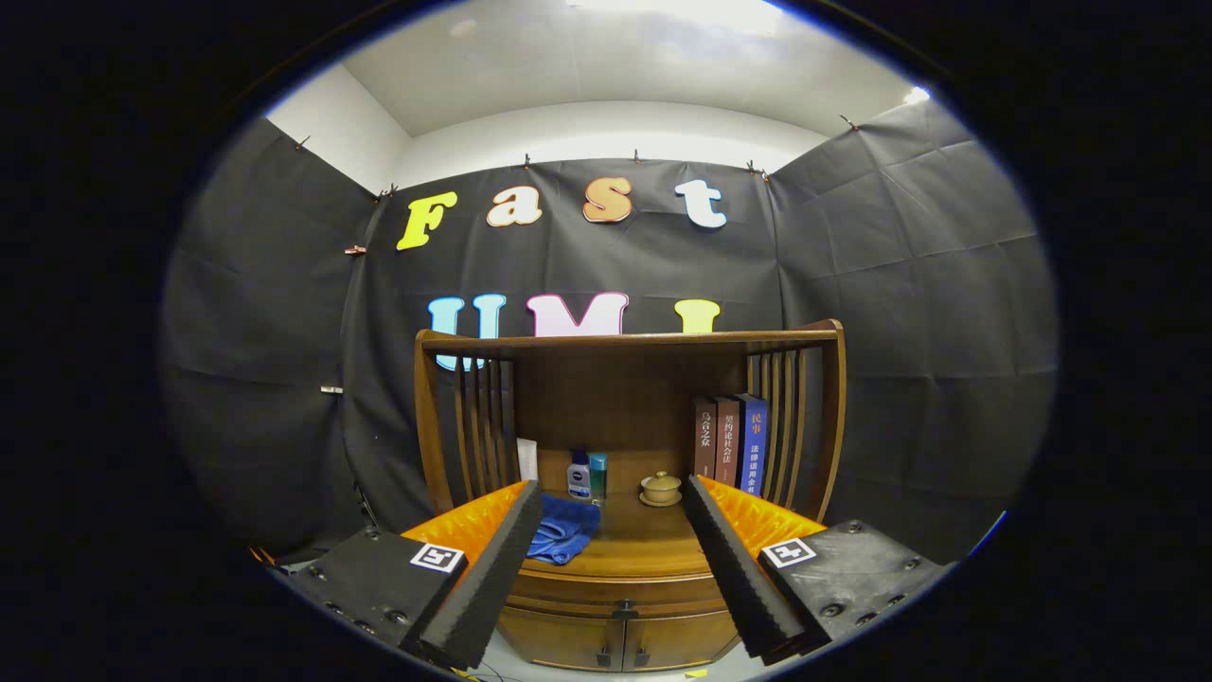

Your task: Pull open the drawer, take out the items inside it, and place them on the countertop above the cabinet.

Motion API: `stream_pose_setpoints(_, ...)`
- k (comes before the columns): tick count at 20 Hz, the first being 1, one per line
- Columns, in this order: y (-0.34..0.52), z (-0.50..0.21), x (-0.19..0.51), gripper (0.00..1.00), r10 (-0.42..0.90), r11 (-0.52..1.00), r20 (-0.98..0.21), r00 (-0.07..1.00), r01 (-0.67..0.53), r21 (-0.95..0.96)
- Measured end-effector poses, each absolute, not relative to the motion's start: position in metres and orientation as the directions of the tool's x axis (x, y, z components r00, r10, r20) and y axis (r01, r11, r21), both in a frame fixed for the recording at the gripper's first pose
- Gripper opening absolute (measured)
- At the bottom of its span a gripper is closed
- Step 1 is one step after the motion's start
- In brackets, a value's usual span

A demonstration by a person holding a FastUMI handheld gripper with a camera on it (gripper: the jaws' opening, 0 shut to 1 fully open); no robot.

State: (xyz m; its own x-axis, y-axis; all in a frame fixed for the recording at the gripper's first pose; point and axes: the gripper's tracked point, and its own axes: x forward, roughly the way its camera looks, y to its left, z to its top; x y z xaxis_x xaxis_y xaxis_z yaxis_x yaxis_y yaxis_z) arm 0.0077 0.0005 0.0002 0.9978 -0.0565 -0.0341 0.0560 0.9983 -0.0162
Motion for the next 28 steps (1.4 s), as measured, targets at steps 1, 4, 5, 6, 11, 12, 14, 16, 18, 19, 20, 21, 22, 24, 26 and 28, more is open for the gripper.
stream_pose_setpoints(1, 0.0, -0.003, 0.01, 0.98, -0.06, 0.998, -0.041, 0.997, 0.06, -0.014)
stream_pose_setpoints(4, -0.005, -0.021, 0.022, 0.99, -0.061, 0.998, -0.08, 0.995, 0.062, 0.005)
stream_pose_setpoints(5, -0.012, -0.034, 0.023, 0.99, -0.063, 0.998, -0.094, 0.994, 0.064, 0.007)
stream_pose_setpoints(6, -0.02, -0.05, 0.022, 0.99, -0.069, 0.998, -0.109, 0.992, 0.07, 0.006)
stream_pose_setpoints(11, -0.034, -0.135, 0.018, 0.99, -0.082, 0.996, -0.207, 0.975, 0.087, 0.015)
stream_pose_setpoints(12, -0.035, -0.154, 0.021, 0.99, -0.078, 0.996, -0.23, 0.97, 0.085, 0.02)
stream_pose_setpoints(14, -0.035, -0.187, 0.026, 0.99, -0.065, 0.996, -0.274, 0.96, 0.079, 0.039)
stream_pose_setpoints(16, -0.039, -0.217, 0.033, 0.99, -0.064, 0.995, -0.312, 0.948, 0.083, 0.049)
stream_pose_setpoints(18, -0.043, -0.242, 0.038, 0.99, -0.074, 0.995, -0.344, 0.936, 0.094, 0.041)
stream_pose_setpoints(19, -0.044, -0.253, 0.044, 0.99, -0.08, 0.995, -0.355, 0.931, 0.098, 0.034)
stream_pose_setpoints(20, -0.045, -0.263, 0.049, 0.99, -0.082, 0.994, -0.369, 0.926, 0.101, 0.03)
stream_pose_setpoints(21, -0.046, -0.273, 0.054, 0.99, -0.082, 0.994, -0.384, 0.92, 0.101, 0.03)
stream_pose_setpoints(22, -0.045, -0.284, 0.059, 0.99, -0.079, 0.994, -0.401, 0.913, 0.101, 0.033)
stream_pose_setpoints(24, -0.043, -0.305, 0.071, 0.99, -0.081, 0.993, -0.436, 0.896, 0.109, 0.038)
stream_pose_setpoints(26, -0.047, -0.328, 0.085, 0.99, -0.084, 0.992, -0.468, 0.88, 0.12, 0.048)
stream_pose_setpoints(28, -0.049, -0.345, 0.09, 0.99, -0.087, 0.99, -0.502, 0.861, 0.129, 0.051)
